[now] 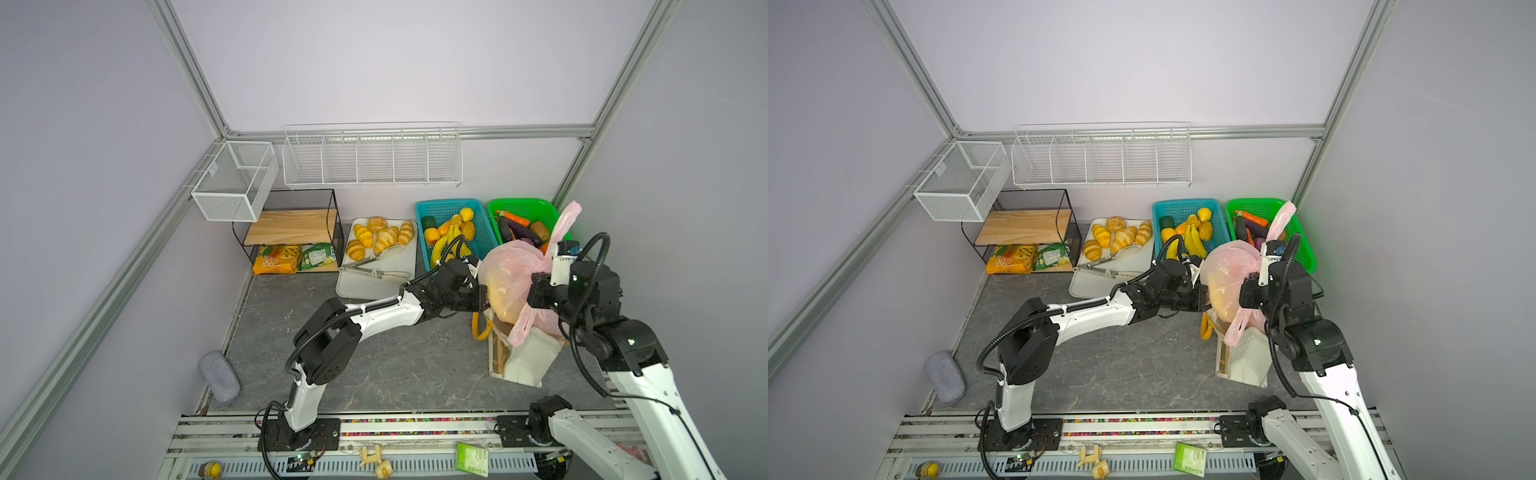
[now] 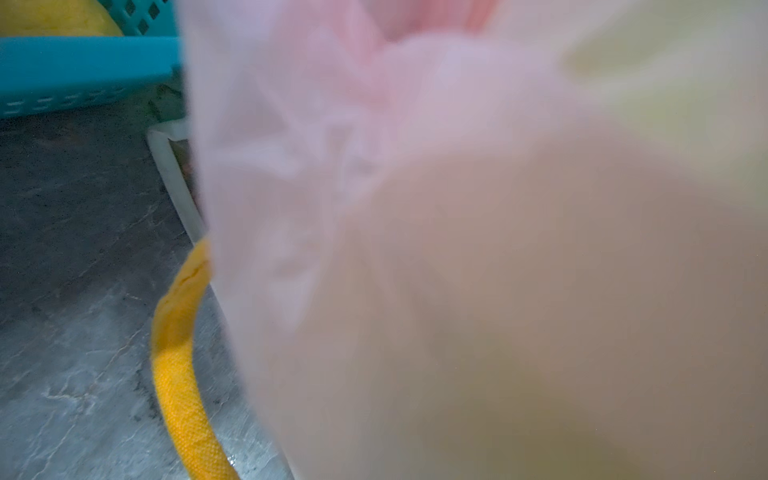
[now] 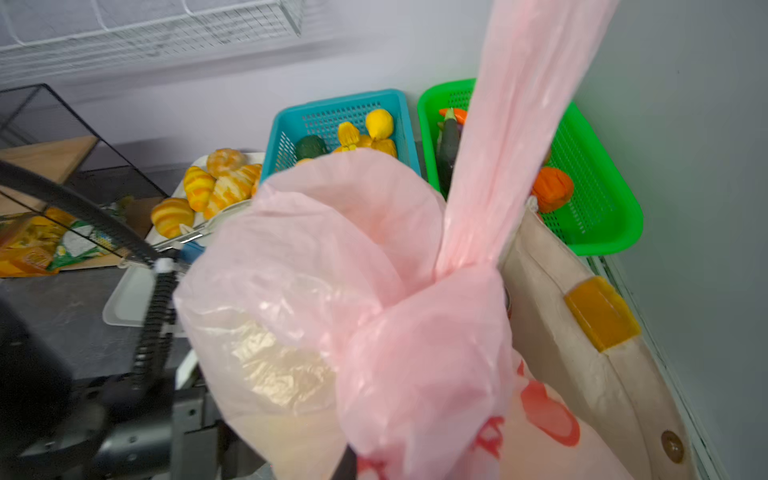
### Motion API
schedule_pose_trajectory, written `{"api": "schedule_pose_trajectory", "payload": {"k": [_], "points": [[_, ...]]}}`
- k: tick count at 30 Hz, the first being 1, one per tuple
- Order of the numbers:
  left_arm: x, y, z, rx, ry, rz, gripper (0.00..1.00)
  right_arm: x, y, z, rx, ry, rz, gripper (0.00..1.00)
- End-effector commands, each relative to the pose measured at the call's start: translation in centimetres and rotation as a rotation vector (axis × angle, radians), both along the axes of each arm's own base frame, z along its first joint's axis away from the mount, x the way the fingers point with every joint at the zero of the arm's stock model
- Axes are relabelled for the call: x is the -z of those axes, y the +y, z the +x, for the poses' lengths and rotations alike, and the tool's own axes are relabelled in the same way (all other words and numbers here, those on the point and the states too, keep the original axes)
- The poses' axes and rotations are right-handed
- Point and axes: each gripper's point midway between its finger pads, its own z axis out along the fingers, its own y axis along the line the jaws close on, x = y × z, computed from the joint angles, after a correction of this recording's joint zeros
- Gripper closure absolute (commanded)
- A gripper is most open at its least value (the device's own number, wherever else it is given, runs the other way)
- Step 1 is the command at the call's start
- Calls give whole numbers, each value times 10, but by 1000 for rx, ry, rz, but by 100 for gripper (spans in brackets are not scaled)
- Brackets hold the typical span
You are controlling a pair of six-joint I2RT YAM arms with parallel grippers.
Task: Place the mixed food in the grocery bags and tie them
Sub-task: 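Hold the tote rim with the left gripper while the right lowers the bag inside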
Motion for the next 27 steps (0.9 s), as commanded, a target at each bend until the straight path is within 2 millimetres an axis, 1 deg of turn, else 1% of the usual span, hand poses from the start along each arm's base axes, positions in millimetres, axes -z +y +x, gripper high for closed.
{"api": "schedule_pose_trajectory", "payload": {"k": [1,3,5,7,9,11,13,15,16,18,20,21,22,23,24,26,27], "points": [[-24,3,1,-28,-38,-57,100,14,-19,1,83,8,23,94],[-27,7,3,-47,-49,-59,100,34,-34,-6,128,78,-23,94],[-30,11,5,-61,-57,-66,100,55,-51,-18,179,169,-102,94],[-32,13,8,-75,-57,-77,100,66,-65,-29,227,229,-170,94],[-33,14,9,-82,-57,-89,100,64,-72,-39,265,229,-181,94],[-34,14,10,-77,-59,-94,100,54,-77,-45,288,199,-193,94],[-34,13,10,-68,-68,-94,100,46,-83,-52,308,215,-226,94],[-36,12,9,-62,-75,-97,100,42,-87,-53,317,237,-251,94],[-37,12,9,-58,-80,-100,100,44,-87,-51,313,249,-264,94],[-38,11,8,-50,-87,-107,100,61,-83,-44,287,303,-267,94],[-40,10,8,-44,-97,-114,100,87,-73,-35,243,372,-242,93],[-41,11,8,-42,-104,-116,100,95,-68,-31,226,394,-228,93],[-42,11,8,-40,-112,-119,100,97,-64,-28,211,403,-214,90],[-42,11,8,-39,-118,-121,100,93,-61,-26,202,395,-209,86],[-42,11,7,-36,-120,-122,100,83,-59,-23,192,366,-210,78],[-42,12,6,-31,-124,-120,100,50,-56,-21,172,266,-215,55],[-42,12,6,-30,-127,-118,100,36,-54,-21,161,223,-215,46]]}}
